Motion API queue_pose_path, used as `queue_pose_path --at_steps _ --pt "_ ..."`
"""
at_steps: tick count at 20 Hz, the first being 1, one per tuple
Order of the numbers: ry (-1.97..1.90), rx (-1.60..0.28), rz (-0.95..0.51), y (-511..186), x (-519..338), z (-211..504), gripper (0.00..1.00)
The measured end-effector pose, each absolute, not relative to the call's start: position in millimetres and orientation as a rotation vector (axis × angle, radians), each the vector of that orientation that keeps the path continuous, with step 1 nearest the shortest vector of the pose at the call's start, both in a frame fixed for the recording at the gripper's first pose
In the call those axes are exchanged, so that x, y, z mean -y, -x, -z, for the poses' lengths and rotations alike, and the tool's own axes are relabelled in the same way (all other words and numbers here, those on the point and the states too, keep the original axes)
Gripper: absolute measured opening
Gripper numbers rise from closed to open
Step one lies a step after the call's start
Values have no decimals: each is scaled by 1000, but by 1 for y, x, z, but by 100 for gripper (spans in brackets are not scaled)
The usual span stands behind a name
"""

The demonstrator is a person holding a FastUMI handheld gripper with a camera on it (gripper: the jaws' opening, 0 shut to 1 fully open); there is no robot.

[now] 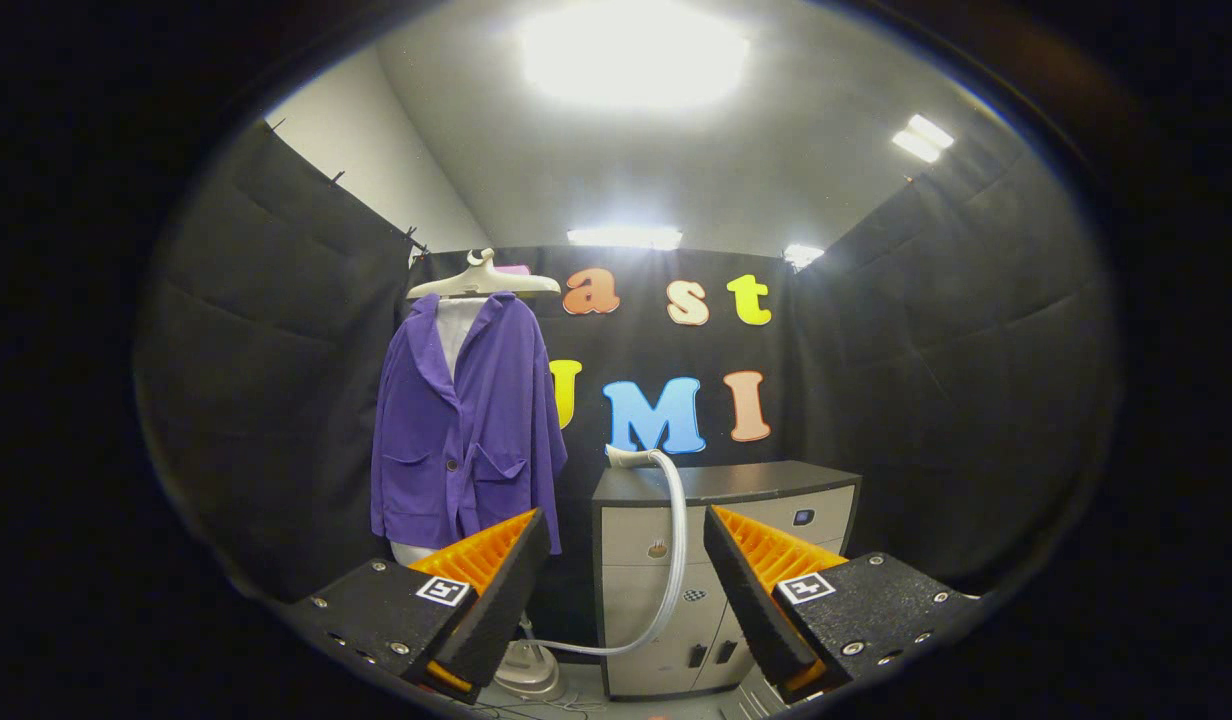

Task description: Iron the clothes twice with a garment steamer, once on the left side and once on the right side.

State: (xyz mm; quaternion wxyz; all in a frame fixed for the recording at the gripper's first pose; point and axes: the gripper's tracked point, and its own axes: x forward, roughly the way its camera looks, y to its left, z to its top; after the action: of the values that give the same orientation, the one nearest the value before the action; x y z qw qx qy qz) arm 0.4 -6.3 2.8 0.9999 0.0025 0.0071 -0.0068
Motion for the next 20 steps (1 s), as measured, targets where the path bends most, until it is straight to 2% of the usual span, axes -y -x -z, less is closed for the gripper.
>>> queue_pose_path --at_steps 20 --pt "-13 -5 22 -4 10 -11 95"
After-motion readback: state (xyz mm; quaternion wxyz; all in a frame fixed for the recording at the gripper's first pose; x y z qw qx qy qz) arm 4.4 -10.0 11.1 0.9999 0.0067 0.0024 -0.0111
